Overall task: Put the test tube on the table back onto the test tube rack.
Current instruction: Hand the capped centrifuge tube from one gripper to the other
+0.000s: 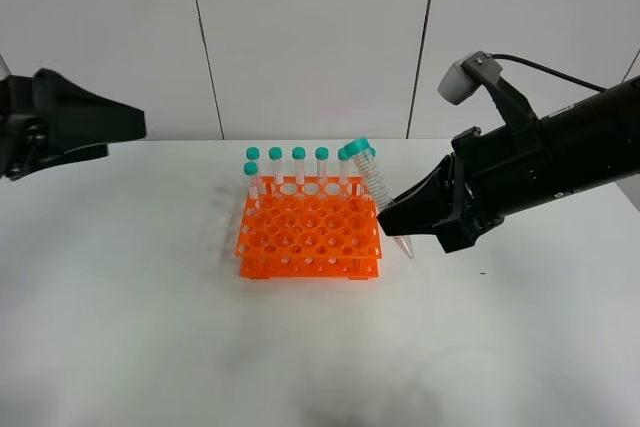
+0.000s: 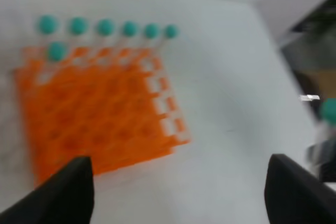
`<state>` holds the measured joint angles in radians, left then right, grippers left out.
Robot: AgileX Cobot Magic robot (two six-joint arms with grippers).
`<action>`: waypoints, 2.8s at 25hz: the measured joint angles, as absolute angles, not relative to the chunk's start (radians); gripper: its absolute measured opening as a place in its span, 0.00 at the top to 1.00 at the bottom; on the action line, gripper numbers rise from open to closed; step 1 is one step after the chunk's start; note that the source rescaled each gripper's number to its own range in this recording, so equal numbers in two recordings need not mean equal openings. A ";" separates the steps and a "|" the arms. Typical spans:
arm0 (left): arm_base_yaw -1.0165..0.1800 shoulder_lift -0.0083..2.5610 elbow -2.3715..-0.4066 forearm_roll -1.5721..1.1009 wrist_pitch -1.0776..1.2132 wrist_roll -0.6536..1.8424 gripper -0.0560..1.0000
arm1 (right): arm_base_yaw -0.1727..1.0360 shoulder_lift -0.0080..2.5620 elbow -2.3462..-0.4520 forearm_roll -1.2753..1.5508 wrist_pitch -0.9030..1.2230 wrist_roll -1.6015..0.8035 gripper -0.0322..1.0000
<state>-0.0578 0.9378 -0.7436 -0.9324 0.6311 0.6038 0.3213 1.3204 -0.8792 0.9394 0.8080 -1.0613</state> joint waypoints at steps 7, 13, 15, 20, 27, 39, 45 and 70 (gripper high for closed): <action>-0.090 1.144 -0.745 -1.368 0.668 0.943 0.11 | 0.321 1.320 -0.879 0.957 0.796 -1.061 0.94; -0.330 1.263 -0.750 -1.526 0.555 1.064 0.11 | 0.340 1.373 -0.879 0.988 0.780 -1.067 0.94; -0.385 1.294 -0.762 -1.564 0.518 1.090 0.11 | 0.377 1.389 -0.879 0.988 0.771 -1.074 0.94; -0.455 1.354 -0.790 -1.615 0.495 1.115 0.11 | 0.443 1.397 -0.879 0.989 0.718 -1.078 0.94; -0.493 1.365 -0.798 -1.638 0.490 1.117 0.11 | 0.449 1.397 -0.879 1.007 0.702 -1.078 0.94; -0.494 1.365 -0.798 -1.642 0.499 1.118 0.11 | 0.449 1.397 -0.879 1.034 0.718 -1.087 0.94; -0.495 1.365 -0.798 -1.641 0.518 1.118 0.11 | 0.449 1.397 -0.879 1.040 0.745 -1.099 0.94; -0.496 1.365 -0.798 -1.602 0.581 1.118 0.28 | 0.449 1.397 -0.879 1.081 0.789 -1.126 0.94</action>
<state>-0.4961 1.3654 -0.7980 -1.6020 0.5809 1.1181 0.4493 1.3970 -0.8792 1.0808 0.7886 -1.1256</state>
